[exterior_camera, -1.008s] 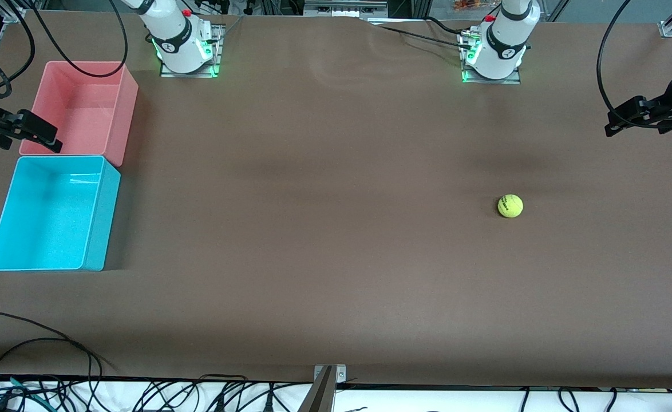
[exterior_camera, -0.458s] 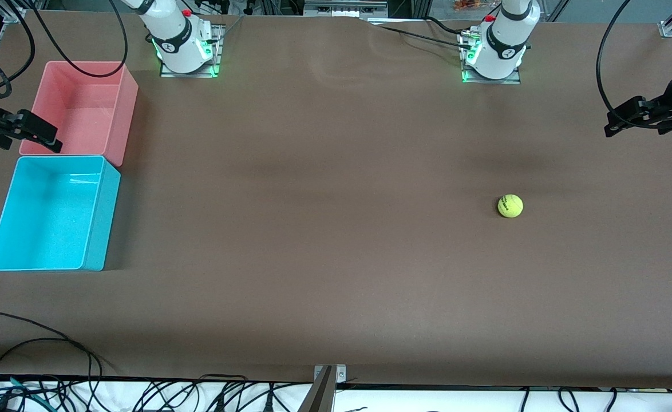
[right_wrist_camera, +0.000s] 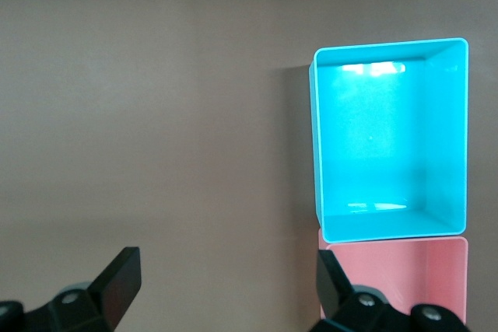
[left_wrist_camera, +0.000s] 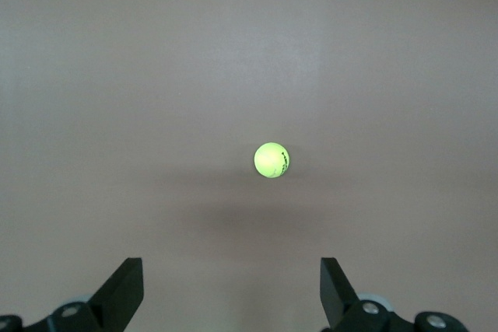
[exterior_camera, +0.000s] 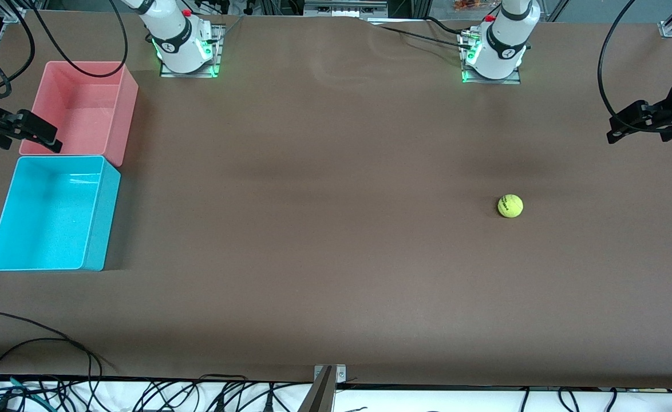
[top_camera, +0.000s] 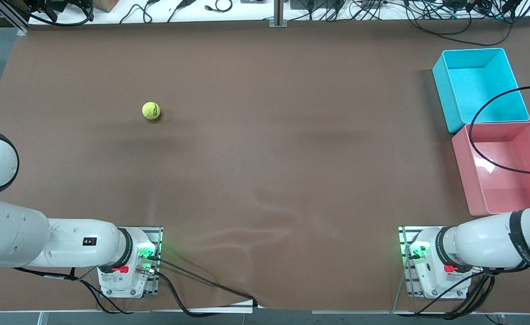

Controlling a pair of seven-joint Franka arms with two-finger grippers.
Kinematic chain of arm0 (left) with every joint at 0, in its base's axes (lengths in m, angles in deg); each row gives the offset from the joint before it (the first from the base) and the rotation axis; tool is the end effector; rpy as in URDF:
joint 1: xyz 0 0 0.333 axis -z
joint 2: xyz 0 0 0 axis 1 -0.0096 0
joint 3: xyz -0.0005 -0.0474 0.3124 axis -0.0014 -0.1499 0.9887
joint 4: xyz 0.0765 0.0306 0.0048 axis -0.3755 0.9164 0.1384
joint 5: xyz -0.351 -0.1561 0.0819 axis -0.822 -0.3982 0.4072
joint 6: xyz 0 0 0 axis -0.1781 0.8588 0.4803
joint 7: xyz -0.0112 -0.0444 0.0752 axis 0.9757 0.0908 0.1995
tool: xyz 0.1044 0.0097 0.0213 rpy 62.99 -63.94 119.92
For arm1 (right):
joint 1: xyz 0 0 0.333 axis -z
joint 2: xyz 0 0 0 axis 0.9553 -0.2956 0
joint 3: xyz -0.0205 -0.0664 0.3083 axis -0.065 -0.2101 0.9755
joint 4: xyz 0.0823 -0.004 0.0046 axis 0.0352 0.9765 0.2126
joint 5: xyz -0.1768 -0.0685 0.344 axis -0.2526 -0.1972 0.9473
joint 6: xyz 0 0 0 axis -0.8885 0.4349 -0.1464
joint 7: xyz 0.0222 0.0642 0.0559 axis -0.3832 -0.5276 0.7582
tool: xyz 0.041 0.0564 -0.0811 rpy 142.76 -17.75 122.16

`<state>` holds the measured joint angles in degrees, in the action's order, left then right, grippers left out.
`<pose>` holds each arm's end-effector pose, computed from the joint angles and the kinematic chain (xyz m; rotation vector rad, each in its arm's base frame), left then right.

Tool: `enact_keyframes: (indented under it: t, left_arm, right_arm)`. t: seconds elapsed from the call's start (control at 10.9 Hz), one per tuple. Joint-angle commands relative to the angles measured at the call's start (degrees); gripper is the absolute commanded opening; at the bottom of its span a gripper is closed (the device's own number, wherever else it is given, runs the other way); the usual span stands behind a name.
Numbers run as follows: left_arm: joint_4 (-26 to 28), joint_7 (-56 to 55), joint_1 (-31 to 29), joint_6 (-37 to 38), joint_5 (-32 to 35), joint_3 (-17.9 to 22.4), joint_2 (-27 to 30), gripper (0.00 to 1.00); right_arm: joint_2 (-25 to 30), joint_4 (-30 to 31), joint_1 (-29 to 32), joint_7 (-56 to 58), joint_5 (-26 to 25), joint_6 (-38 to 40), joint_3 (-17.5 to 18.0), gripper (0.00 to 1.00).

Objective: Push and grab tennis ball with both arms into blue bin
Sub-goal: 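Lower the left gripper down beside the tennis ball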

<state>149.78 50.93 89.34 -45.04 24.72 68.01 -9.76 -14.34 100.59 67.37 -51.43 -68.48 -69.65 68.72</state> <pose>0.5533 0.0104 0.6287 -3.1094 -0.0753 0.0722 0.5680 -0.0092 0.6158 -3.1380 0.0919 -0.0429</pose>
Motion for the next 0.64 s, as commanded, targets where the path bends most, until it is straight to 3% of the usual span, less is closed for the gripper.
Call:
enact_keyframes:
  t: [0.0,0.28,0.55]
  left_arm:
    - [4.36,1.18,-0.33,-5.54,-1.18,0.10,0.70,1.00]
    - [11.03,1.10,-0.68,-13.89,-0.83,0.18,2.01,1.00]
    - [12.98,0.83,-0.60,-14.00,-1.18,0.18,3.78,1.00]
  right_arm:
    - [-0.56,-1.79,-0.10,-0.71,0.68,1.11,-0.09,1.00]
    - [-0.56,-1.79,-0.01,-0.71,0.68,1.02,-0.09,1.00]
    - [-0.56,-1.79,-0.10,-0.71,0.68,1.02,-0.09,1.00]
